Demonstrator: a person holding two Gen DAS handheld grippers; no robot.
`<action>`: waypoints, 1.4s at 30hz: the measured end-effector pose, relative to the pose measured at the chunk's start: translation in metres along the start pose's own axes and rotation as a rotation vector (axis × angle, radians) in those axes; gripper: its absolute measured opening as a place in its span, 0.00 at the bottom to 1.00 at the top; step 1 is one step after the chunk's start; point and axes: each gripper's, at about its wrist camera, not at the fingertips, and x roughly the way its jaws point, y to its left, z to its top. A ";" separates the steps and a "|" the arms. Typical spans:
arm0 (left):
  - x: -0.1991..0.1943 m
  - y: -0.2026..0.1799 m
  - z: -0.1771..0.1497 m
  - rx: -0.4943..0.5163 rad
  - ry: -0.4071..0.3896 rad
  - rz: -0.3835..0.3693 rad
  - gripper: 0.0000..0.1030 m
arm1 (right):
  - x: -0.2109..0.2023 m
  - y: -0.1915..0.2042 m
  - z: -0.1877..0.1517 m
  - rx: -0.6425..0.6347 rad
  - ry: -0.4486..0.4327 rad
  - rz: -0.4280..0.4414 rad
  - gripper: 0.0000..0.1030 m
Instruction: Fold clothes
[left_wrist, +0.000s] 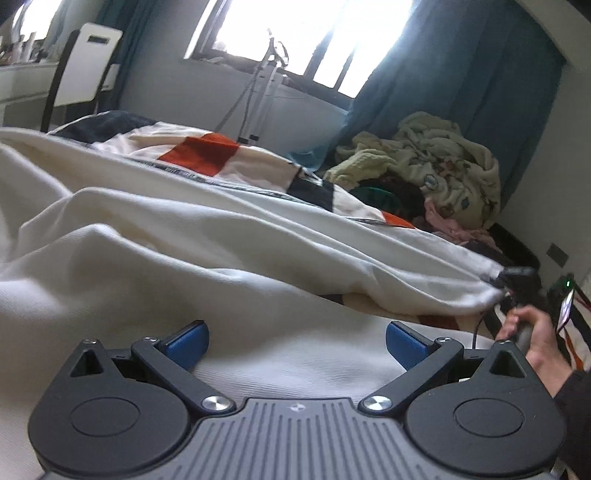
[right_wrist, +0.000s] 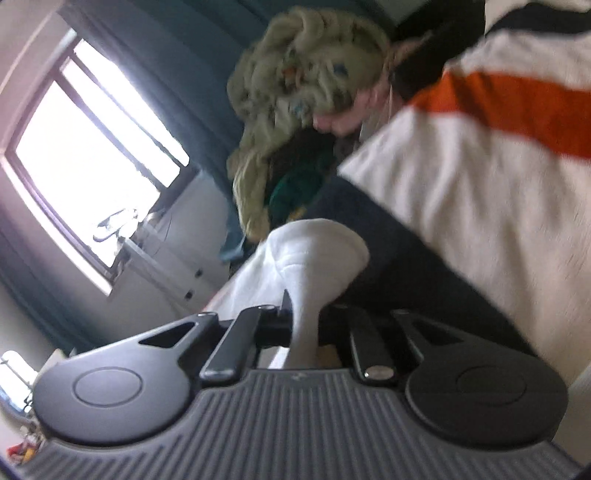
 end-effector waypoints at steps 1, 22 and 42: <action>-0.002 -0.002 0.000 0.008 -0.009 -0.005 1.00 | -0.004 0.002 0.002 -0.003 -0.028 -0.009 0.10; -0.054 -0.007 0.009 0.019 -0.101 -0.019 1.00 | -0.094 -0.054 0.014 -0.039 -0.073 -0.340 0.15; -0.121 0.001 0.015 -0.006 -0.089 0.106 1.00 | -0.272 0.018 -0.011 0.012 0.059 -0.444 0.75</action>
